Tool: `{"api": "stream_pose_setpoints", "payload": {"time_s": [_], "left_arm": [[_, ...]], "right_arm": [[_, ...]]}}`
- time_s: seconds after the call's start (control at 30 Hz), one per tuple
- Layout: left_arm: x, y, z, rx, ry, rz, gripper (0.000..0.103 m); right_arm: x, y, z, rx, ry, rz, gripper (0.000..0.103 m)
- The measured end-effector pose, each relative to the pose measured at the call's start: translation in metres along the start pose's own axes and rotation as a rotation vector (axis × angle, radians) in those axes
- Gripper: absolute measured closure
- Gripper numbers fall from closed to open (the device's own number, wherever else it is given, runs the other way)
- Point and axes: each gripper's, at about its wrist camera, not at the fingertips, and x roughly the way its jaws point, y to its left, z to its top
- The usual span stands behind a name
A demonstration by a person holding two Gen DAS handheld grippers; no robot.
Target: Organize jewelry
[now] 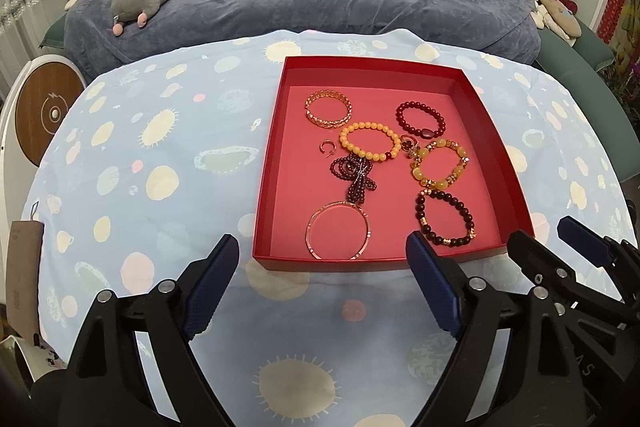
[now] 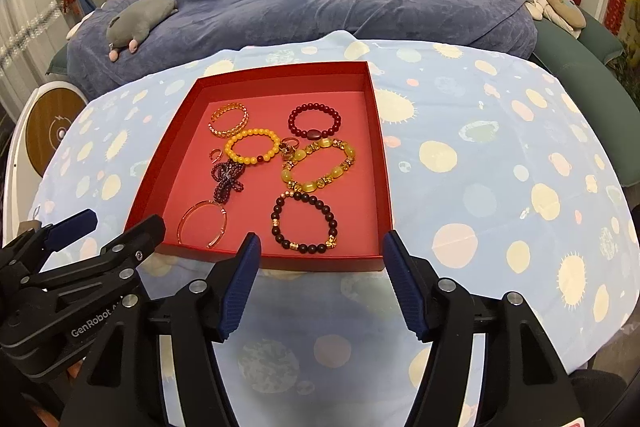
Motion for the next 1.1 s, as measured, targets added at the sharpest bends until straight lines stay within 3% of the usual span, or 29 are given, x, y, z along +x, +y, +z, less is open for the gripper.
{"api": "stream_pose_setpoints", "payload": {"time_s": [0.07, 0.23, 0.5, 0.6, 1.1], "left_arm": [[-0.001, 0.001, -0.001, 0.0, -0.003, 0.006, 0.018], [-0.004, 0.006, -0.005, -0.02, -0.002, 0.013, 0.015], [-0.006, 0.008, -0.01, -0.021, -0.002, 0.019, 0.014], [-0.006, 0.01, -0.012, -0.031, -0.005, 0.026, 0.011], [-0.009, 0.012, -0.016, -0.043, -0.007, 0.033, 0.008]], "right_arm": [[0.0, 0.0, -0.001, -0.002, 0.0, -0.003, 0.038], [-0.002, -0.005, -0.004, 0.028, 0.016, 0.006, 0.02], [-0.005, -0.005, -0.011, 0.023, 0.012, -0.004, 0.017], [-0.006, -0.007, -0.013, 0.029, 0.003, -0.013, 0.006], [-0.008, -0.008, -0.018, 0.034, -0.011, -0.028, 0.006]]}}
